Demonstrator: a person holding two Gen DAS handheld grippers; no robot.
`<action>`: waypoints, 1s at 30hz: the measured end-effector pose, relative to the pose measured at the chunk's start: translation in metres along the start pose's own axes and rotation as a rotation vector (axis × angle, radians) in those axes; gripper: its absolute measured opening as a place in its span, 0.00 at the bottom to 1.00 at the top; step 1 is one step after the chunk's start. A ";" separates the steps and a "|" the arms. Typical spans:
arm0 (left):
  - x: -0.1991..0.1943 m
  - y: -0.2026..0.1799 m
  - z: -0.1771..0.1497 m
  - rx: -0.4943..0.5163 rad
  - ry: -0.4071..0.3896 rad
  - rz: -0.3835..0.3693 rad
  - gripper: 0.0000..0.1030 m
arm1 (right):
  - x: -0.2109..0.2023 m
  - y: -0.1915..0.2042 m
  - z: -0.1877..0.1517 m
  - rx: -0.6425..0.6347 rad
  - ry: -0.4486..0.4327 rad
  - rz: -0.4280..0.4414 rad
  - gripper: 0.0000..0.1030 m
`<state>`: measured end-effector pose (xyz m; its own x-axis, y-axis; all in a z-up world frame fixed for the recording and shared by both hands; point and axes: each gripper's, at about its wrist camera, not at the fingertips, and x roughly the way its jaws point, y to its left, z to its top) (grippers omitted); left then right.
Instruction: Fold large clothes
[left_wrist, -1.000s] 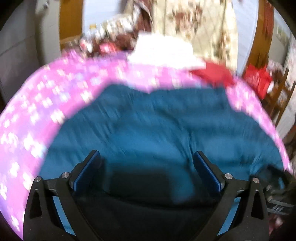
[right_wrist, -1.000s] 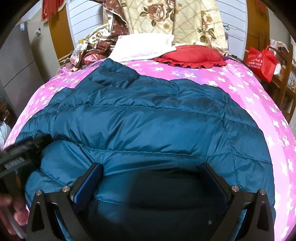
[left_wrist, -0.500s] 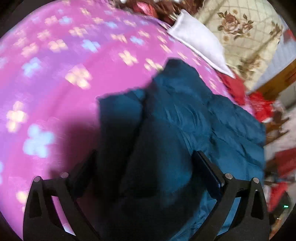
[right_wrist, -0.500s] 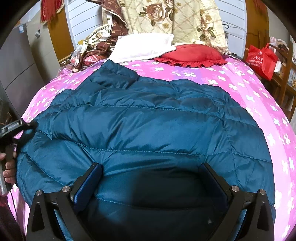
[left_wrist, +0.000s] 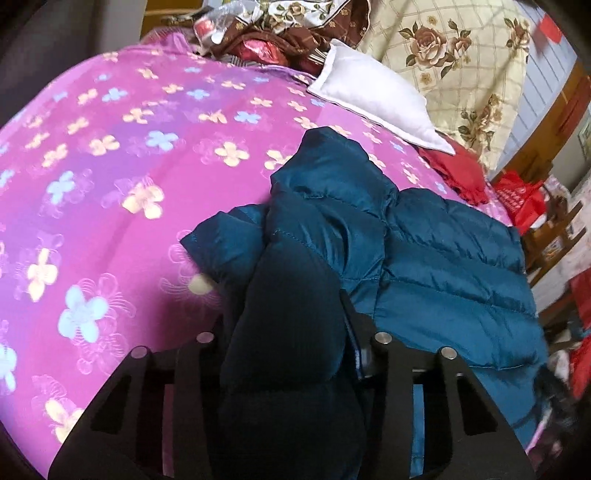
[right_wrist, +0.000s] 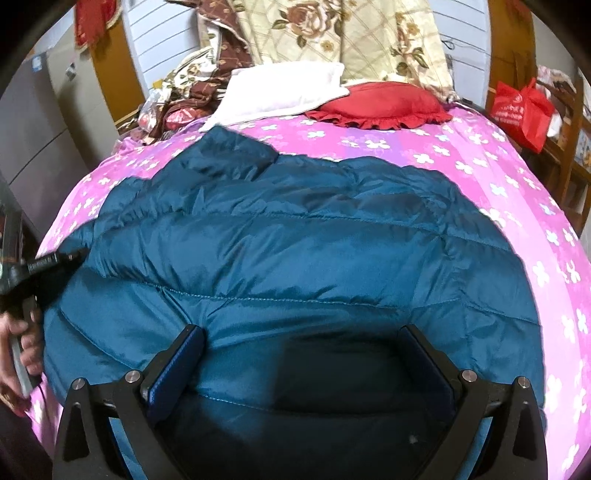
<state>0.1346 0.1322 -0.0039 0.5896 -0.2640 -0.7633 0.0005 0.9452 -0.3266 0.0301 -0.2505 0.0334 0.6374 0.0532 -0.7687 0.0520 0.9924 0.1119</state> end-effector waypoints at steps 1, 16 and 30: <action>0.000 -0.001 -0.001 0.003 -0.009 0.016 0.41 | -0.012 0.002 0.006 -0.010 -0.065 -0.008 1.00; 0.003 0.000 -0.005 -0.014 -0.024 0.076 0.54 | -0.010 -0.113 0.033 0.110 -0.105 0.029 1.00; 0.008 0.005 -0.007 -0.036 0.012 0.084 0.67 | 0.054 -0.194 -0.005 0.169 0.048 0.324 0.99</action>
<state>0.1339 0.1334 -0.0151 0.5765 -0.1864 -0.7956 -0.0781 0.9566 -0.2807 0.0511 -0.4401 -0.0331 0.6048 0.3705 -0.7049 -0.0177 0.8912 0.4533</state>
